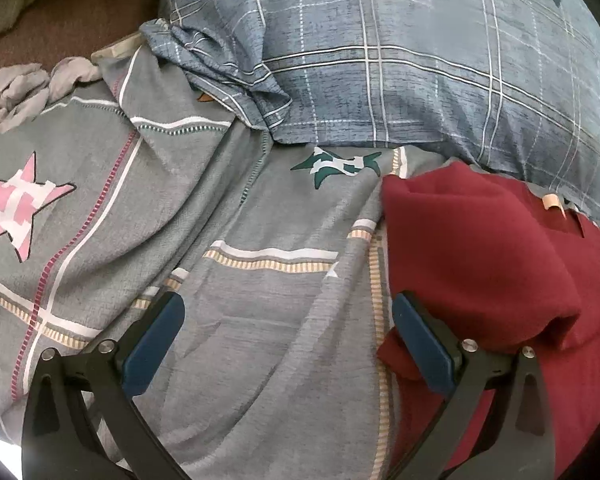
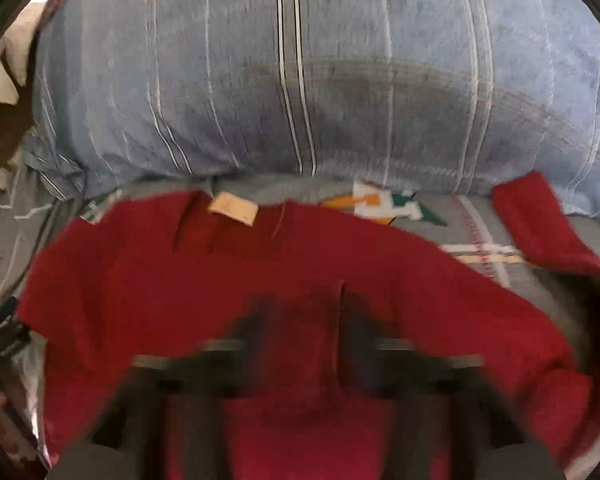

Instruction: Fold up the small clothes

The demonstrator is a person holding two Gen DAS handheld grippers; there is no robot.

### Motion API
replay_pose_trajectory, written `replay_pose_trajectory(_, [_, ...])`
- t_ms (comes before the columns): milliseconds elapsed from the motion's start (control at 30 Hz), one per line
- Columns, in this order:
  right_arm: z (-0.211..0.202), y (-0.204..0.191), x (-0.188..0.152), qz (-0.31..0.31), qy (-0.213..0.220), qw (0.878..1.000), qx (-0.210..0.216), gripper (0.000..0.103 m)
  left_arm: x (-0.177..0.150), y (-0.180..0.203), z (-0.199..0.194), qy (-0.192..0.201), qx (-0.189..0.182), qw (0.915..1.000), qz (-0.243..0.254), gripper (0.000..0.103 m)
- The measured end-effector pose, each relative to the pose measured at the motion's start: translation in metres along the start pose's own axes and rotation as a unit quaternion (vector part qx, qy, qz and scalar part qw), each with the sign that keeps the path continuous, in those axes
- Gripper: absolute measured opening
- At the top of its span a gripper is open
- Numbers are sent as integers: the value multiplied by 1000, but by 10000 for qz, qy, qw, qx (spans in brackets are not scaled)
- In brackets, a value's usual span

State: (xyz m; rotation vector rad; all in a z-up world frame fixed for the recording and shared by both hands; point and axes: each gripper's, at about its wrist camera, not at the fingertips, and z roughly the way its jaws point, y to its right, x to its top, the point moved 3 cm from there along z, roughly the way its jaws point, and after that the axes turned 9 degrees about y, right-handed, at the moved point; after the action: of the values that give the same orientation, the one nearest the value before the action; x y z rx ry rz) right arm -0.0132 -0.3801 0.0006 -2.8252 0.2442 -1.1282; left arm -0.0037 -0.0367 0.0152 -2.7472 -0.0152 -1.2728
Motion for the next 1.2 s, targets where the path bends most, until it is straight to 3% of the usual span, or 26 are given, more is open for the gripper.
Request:
replay_pose_trajectory(100, [-21, 4, 4, 68, 390, 9990, 201, 3, 3, -6, -5, 97, -25, 9999, -135, 103])
replay_pose_trajectory(200, [-52, 20, 8, 47, 814, 9966, -88, 2, 5, -13, -7, 166, -71, 9993, -338, 103])
replay_pose_trajectory(333, [-44, 47, 7, 270, 614, 9964, -509, 3, 2, -9, -4, 119, -91, 9994, -307, 103])
replay_pose_trajectory(467, [-28, 56, -5, 514, 215, 9968, -580, 8, 0, -1, -5, 227, -171, 9994, -188, 103])
replay_pose_trajectory(567, [-55, 57, -4, 515, 657, 9912, -1030, 17, -3, 11, -3, 165, -361, 9991, -114, 103])
replay_pose_trajectory(633, [-68, 42, 5, 557, 906, 9934, -432, 30, -5, 19, 0, 133, -324, 9994, -4, 103])
replay_pose_trajectory(700, [-59, 2, 17, 317, 708, 9951, 606, 38, -10, 26, 5, 67, -189, 9996, 200, 103])
replay_pose_trajectory(767, [-40, -46, 27, -20, 553, 9884, 1413, 38, -14, 25, 10, 6, -187, 9996, 205, 103])
replay_pose_trajectory(833, [-17, -94, 38, -584, 480, 9798, 1852, 51, -14, 22, 13, -37, -222, 9997, 113, 103])
replay_pose_trajectory(967, [42, -159, 46, -1367, 33, 9673, 2138, 53, -15, 19, 17, -94, -294, 9995, 31, 103])
replay_pose_trajectory(1100, [66, -179, 34, -1954, -230, 9564, 2160, 52, -15, 18, 20, -198, -360, 9991, -119, 103])
replay_pose_trajectory(1167, [72, -186, 25, -2073, -364, 9512, 2256, 43, -15, 19, 21, -216, -378, 9989, -141, 103])
replay_pose_trajectory(1200, [65, -188, 22, -2094, -312, 9497, 2306, 25, -15, 19, 21, -218, -381, 9989, -143, 103])
